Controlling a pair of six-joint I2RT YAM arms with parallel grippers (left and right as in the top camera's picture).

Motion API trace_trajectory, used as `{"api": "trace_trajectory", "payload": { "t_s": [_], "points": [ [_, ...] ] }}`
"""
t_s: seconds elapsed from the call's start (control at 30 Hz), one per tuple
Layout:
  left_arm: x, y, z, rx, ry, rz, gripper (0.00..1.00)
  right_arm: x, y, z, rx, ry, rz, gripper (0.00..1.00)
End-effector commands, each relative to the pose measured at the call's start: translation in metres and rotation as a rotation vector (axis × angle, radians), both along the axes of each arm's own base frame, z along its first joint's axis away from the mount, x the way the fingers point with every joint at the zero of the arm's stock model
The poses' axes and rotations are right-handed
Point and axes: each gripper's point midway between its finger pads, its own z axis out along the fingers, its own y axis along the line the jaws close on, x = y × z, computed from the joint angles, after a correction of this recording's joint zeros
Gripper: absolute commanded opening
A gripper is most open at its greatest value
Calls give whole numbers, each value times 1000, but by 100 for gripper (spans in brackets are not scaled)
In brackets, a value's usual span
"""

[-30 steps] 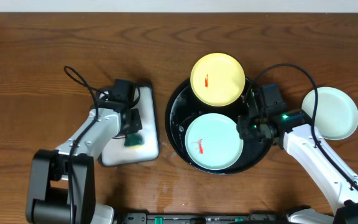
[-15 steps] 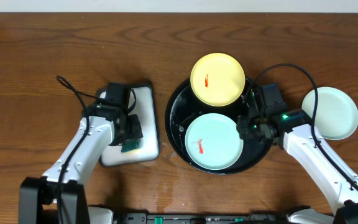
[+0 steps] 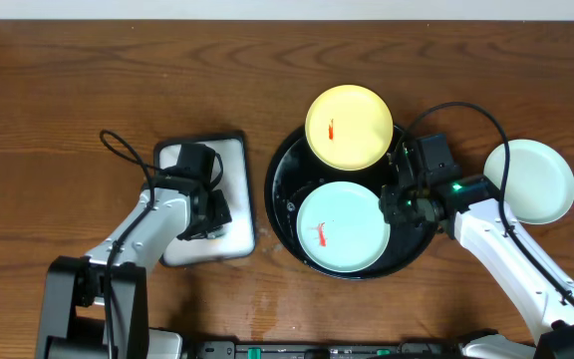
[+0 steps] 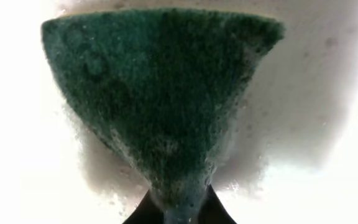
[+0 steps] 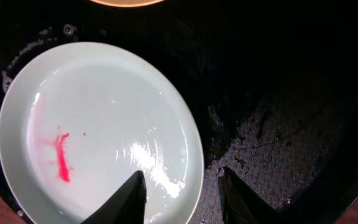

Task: Clean dirty plates on tray and stack at the side
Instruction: 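Grasp the green sponge in the foam dish with the left gripper, then scrub the second green plate with the sponge held by the left gripper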

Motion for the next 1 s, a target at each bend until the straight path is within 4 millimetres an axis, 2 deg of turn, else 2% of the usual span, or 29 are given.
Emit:
{"api": "trace_trajectory", "payload": {
  "t_s": [0.0, 0.13, 0.23, 0.37, 0.53, 0.67, 0.83, 0.97],
  "points": [
    [-1, 8, 7, 45, 32, -16, 8, 0, 2, 3, 7, -5, -4, 36],
    [6, 7, 41, 46, 19, -45, 7, -3, 1, 0, 3, 6, -4, 33],
    [9, 4, 72, 32, -12, -78, 7, -9, -4, -11, -22, 35, -10, 34],
    [12, -17, 109, -89, -97, -138, 7, -20, -8, -38, -42, 100, -27, 34],
    [5, -42, 141, -234, -191, -180, 7, -25, -8, -67, -55, 152, -26, 31],
    [-2, -58, 150, -256, -217, -236, 8, -18, -5, -79, -44, 140, -28, 1],
    [-11, -89, 138, -285, -183, -268, 7, -15, -11, -82, -55, 153, -155, 1],
    [-11, -124, 126, -318, -181, -305, 7, -15, -24, -83, -90, 166, -317, 1]
  ]
}}
